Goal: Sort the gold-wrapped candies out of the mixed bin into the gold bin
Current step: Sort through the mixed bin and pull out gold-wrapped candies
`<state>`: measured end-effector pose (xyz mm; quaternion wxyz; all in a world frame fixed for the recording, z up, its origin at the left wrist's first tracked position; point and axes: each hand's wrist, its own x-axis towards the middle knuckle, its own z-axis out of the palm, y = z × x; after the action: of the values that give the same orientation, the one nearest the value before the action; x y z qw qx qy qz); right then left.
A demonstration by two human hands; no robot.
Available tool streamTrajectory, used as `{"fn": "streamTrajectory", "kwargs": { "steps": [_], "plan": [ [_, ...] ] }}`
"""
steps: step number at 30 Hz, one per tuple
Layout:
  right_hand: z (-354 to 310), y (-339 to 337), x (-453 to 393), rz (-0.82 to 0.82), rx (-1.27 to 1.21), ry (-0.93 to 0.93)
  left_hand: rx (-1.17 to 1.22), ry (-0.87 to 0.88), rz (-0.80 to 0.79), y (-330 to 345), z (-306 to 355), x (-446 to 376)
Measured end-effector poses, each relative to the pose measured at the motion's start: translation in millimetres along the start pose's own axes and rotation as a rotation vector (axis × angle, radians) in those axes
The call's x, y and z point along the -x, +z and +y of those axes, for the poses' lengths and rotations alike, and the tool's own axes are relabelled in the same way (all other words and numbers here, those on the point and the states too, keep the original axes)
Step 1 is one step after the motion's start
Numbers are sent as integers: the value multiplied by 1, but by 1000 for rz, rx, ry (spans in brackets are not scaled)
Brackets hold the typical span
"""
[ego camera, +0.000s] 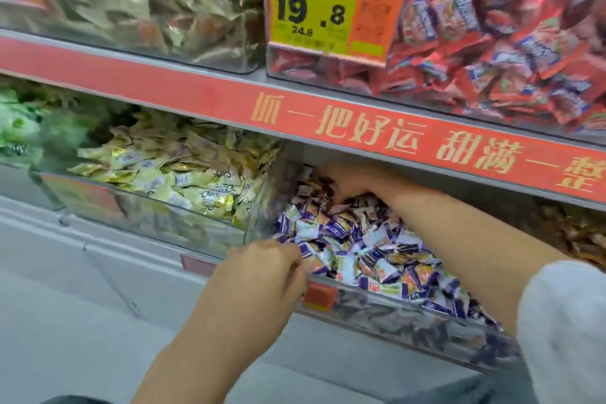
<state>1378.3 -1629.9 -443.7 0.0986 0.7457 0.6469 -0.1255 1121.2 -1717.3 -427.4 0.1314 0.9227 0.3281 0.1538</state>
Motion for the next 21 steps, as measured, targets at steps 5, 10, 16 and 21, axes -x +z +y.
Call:
{"fn": "streamTrajectory", "kwargs": {
  "steps": [5,10,16,21],
  "plan": [
    [-16,14,-18,-21,227,68,-16,88,-54,7,-12,5],
    [-15,18,-16,-39,135,16,-91,67,-157,4,-5,6],
    [-8,19,-8,-8,-138,-152,57,12,-328,-16,-1,-13],
    [-6,7,18,168,-422,-232,366,-175,-196,-20,-13,-38]
  ]
}}
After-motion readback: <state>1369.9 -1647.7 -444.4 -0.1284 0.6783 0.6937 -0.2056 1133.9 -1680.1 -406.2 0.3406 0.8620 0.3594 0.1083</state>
